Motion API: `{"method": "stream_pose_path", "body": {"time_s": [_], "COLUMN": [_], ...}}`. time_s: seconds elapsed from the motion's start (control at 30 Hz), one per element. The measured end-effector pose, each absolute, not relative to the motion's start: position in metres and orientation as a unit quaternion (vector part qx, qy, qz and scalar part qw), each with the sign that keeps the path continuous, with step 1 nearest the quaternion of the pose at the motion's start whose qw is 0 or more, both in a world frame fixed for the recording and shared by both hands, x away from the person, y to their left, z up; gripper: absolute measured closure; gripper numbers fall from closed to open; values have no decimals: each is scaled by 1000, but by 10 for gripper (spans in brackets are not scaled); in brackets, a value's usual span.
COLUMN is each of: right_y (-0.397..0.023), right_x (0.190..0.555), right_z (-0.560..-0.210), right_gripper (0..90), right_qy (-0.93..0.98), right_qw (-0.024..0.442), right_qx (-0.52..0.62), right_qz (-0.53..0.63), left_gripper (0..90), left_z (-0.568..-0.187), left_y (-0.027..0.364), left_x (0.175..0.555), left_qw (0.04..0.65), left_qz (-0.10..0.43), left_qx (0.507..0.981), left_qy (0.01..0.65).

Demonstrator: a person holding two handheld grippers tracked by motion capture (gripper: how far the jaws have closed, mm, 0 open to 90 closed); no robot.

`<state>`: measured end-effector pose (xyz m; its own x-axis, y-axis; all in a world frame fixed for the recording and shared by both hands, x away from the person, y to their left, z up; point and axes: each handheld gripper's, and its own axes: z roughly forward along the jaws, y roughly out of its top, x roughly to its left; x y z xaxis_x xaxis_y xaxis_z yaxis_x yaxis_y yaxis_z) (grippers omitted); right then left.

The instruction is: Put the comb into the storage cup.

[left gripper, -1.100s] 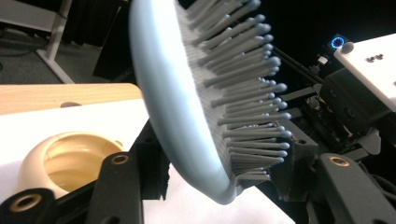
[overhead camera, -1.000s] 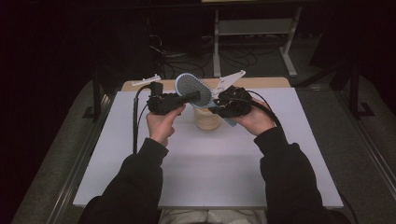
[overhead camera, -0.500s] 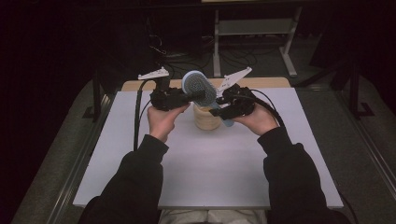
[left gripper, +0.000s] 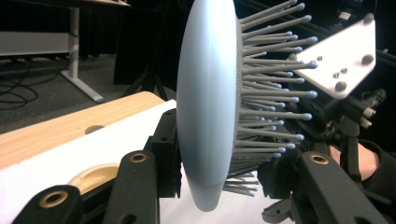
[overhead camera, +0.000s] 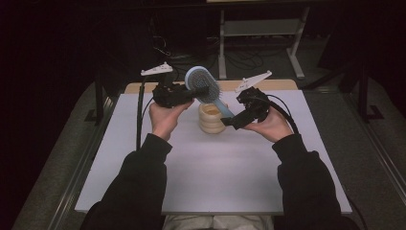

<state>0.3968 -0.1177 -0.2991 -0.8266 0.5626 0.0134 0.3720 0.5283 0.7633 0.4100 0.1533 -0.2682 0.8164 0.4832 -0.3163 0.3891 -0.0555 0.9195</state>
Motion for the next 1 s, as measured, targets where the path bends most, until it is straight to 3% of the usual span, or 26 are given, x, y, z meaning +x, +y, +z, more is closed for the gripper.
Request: {"method": "stream_pose_path", "body": {"time_s": [0.3,1.0], "right_y": [-139,-176], "right_x": [392,374], "right_z": [-312,-355], "right_gripper": [0,0], "right_qy": [856,836], "right_qw": [119,115], "right_qx": [281,316], "right_qz": [418,435], "left_gripper": [573,570], "left_z": [-257,-246], "left_y": [154,179], "left_x": [418,436], "left_qw": [601,604], "left_qz": [56,73], "left_qx": [744,728], "left_qy": [286,315]}}
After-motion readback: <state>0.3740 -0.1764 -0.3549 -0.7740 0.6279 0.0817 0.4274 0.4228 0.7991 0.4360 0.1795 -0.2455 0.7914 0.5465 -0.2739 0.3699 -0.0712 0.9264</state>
